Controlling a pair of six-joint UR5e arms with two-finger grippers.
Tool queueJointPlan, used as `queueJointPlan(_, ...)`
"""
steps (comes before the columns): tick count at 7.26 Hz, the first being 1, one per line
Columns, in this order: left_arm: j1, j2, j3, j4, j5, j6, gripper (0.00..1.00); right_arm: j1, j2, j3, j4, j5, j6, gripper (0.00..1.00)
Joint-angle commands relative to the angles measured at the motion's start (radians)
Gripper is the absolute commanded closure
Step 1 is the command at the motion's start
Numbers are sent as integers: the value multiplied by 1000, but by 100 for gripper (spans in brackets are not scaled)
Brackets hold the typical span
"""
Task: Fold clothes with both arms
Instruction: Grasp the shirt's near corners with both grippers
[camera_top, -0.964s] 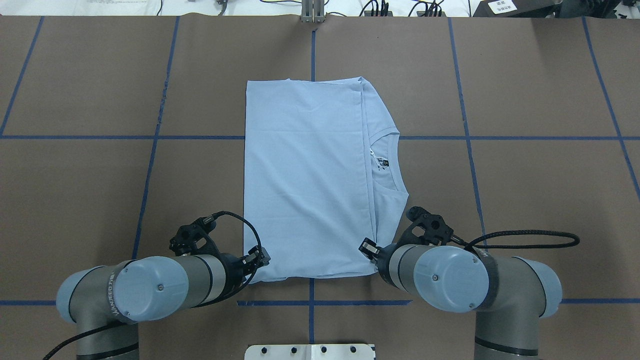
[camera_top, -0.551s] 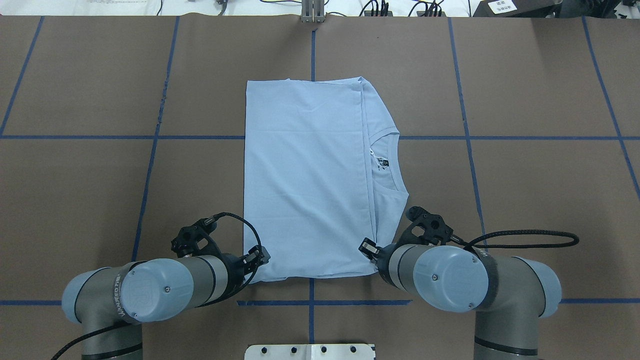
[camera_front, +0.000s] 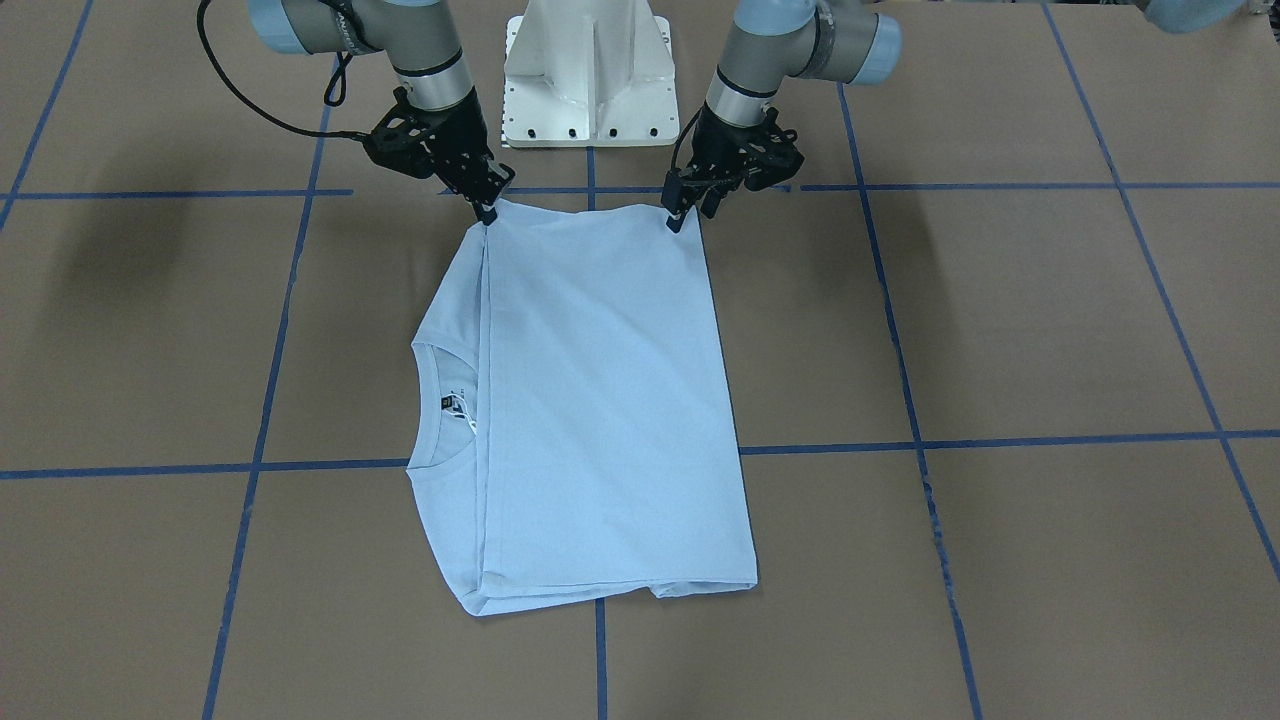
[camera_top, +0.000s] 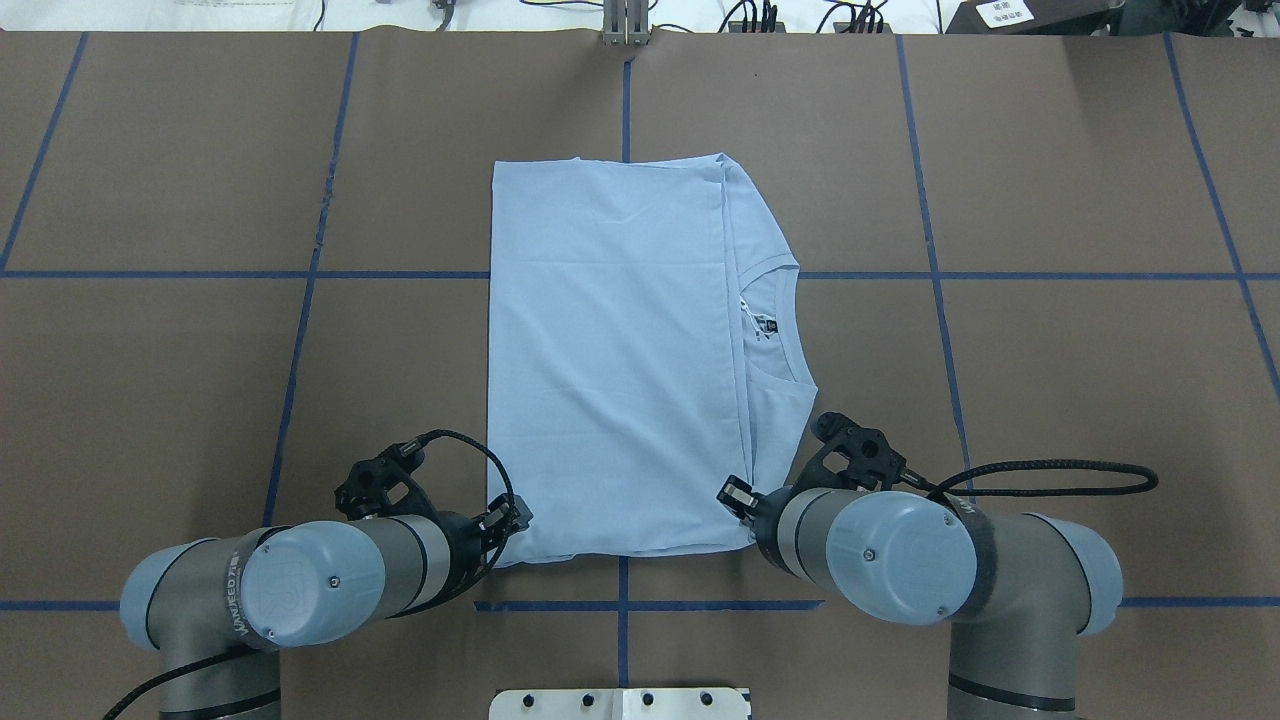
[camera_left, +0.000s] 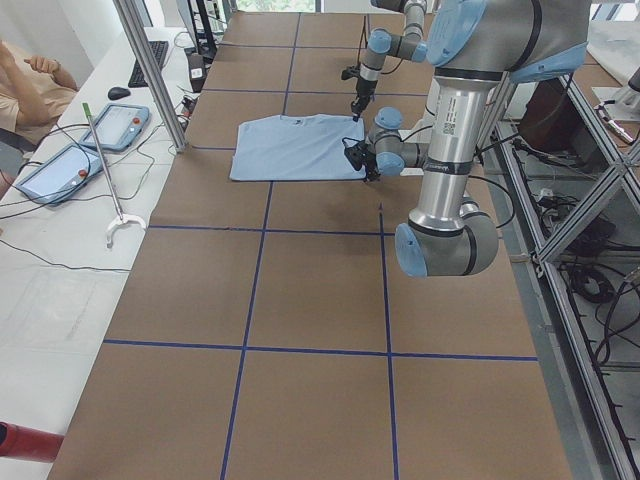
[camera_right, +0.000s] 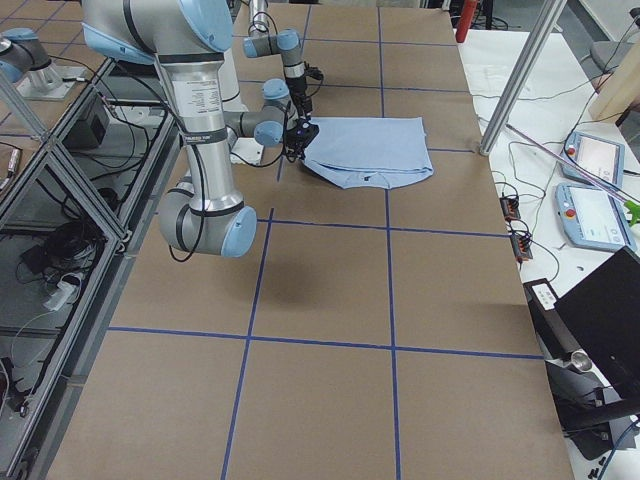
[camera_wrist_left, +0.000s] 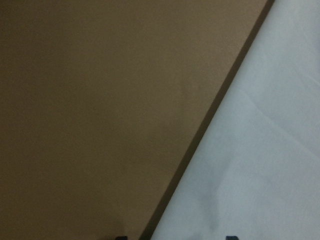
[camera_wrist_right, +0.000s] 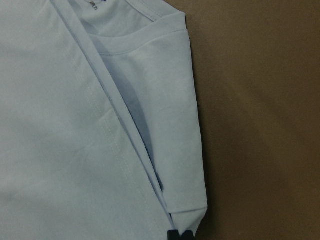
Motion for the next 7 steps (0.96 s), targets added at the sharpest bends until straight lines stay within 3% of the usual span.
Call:
queueJointPlan(1,0,-1,1,1,-3,-10,53,0,0,2,0,0,0,100)
queueJointPlan(3,13,-1,-1,1,-5,-23,58,0,2,0,0,-3,0,100)
queueJointPlan(7,28,0,-2,2,-3,-39,54,1,5,2,0,-3,2,100)
